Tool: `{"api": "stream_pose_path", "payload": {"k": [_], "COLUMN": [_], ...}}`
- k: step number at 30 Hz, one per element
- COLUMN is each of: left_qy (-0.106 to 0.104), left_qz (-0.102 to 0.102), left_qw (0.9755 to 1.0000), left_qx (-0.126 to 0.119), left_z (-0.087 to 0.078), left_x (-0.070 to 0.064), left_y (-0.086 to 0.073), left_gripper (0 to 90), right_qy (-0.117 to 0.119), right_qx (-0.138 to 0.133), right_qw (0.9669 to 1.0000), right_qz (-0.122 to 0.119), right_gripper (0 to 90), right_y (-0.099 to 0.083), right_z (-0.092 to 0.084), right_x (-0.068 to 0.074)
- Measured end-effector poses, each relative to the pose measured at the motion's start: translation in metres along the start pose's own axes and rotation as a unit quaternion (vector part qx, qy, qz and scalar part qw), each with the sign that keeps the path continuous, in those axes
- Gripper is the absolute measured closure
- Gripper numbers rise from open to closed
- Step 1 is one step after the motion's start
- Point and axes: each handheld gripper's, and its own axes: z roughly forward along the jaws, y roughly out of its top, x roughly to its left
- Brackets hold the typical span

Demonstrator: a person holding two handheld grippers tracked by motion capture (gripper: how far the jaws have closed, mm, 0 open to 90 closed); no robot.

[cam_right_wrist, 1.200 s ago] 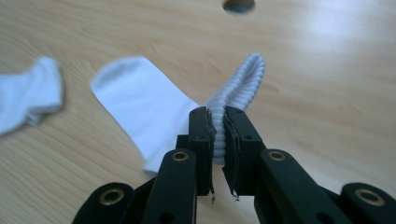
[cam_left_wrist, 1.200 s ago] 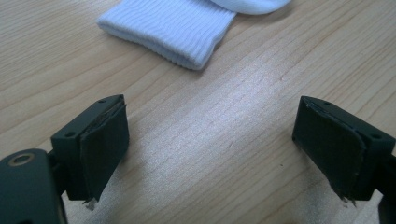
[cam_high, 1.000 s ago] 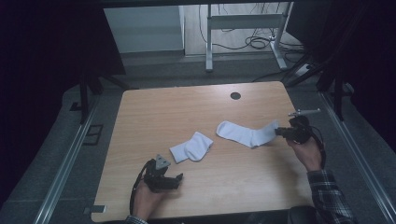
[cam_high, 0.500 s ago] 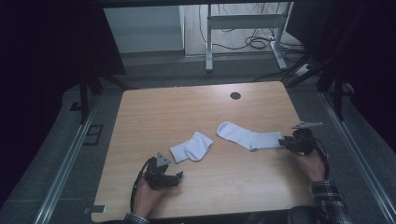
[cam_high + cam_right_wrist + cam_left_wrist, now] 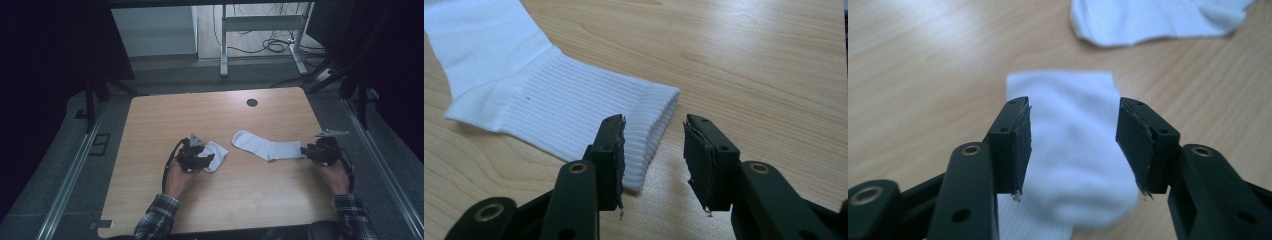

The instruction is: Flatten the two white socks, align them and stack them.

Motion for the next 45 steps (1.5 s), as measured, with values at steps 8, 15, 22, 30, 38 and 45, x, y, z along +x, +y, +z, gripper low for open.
{"api": "stream_pose_path", "payload": {"k": [8, 15, 22, 30, 38, 45], "left_qy": [-0.018, -0.017, -0.007, 0.001, -0.010, -0.016], "left_qz": [0.021, 0.034, 0.018, 0.001, 0.005, 0.007], "left_qw": [0.9996, 0.9991, 0.9993, 0.9992, 0.9982, 0.9977], "left_qx": [0.002, 0.020, 0.033, 0.040, 0.060, 0.066], "left_z": [0.033, 0.067, 0.096, 0.114, 0.124, 0.123], "left_x": [-0.008, -0.016, -0.013, -0.006, -0.009, -0.012], "left_y": [0.039, 0.063, 0.071, 0.071, 0.069, 0.070], "left_gripper": [63.2, 66.8, 67.8, 67.6, 75.3, 86.4], "right_qy": [0.003, 0.003, 0.004, -0.001, 0.009, 0.024], "right_qx": [0.005, 0.009, 0.008, 0.013, 0.037, 0.045], "right_qw": [1.0000, 0.9999, 0.9999, 0.9998, 0.9992, 0.9987], "right_qz": [-0.005, -0.009, -0.007, -0.016, -0.016, -0.004], "right_gripper": [58.5, 63.1, 68.0, 63.7, 66.2, 82.4], "right_y": [0.001, 0.000, -0.001, -0.001, -0.004, -0.002], "right_z": [0.000, 0.001, 0.000, 0.005, 0.016, 0.015], "right_x": [0.002, 0.004, 0.002, 0.005, 0.008, 0.010]}}
